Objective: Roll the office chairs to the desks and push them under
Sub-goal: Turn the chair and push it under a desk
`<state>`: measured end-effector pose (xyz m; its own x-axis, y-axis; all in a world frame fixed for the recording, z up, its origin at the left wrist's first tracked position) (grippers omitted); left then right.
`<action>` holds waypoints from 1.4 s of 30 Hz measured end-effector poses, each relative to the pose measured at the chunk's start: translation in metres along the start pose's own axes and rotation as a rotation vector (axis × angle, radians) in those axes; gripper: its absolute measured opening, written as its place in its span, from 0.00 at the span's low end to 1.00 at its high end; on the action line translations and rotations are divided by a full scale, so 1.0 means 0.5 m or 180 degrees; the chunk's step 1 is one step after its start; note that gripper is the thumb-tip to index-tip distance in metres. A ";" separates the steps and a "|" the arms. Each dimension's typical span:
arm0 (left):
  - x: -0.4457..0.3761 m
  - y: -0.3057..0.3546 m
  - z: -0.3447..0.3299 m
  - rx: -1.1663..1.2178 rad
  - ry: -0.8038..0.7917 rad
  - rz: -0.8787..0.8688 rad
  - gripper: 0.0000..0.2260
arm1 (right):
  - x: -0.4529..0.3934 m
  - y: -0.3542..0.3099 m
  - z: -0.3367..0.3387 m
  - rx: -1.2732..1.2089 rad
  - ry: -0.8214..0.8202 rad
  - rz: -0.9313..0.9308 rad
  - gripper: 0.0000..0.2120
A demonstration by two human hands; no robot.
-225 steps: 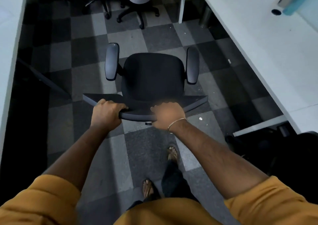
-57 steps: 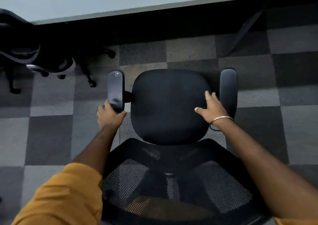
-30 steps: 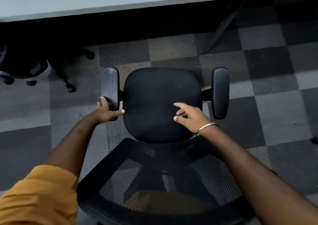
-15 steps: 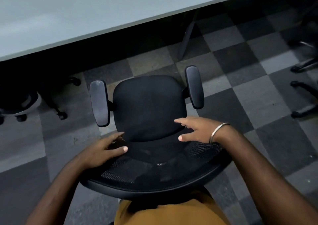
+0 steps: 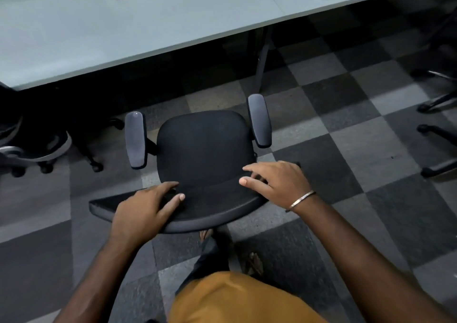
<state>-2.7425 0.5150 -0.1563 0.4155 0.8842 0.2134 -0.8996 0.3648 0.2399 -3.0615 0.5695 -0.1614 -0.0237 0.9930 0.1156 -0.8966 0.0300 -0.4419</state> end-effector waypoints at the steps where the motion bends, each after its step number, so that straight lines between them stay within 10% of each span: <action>1: 0.020 0.025 -0.004 -0.0026 0.0247 -0.0059 0.23 | 0.021 0.007 -0.008 -0.0004 0.0307 0.0103 0.23; 15: 0.066 0.097 -0.049 -0.0249 0.2360 0.0308 0.19 | 0.034 0.021 -0.042 -0.0107 0.1918 0.0423 0.18; 42: -0.179 -0.106 0.029 -0.0606 0.2873 -0.0194 0.15 | -0.335 -0.043 -0.031 -0.0084 0.1725 0.0712 0.17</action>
<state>-2.7303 0.4121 -0.1742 0.2726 0.7249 -0.6326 -0.9198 0.3893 0.0497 -3.0313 0.4044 -0.1851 0.0246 0.8920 -0.4514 -0.8843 -0.1912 -0.4260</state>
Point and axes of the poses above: each hand's wrist, its own x-axis away from the middle knuckle, its own z-axis out of the back of the hand, y = z × x, the point moved 3 cm from there along -x, towards the middle knuckle, and after that the axes turned 1 degree about -z, right-handed, at the moved point
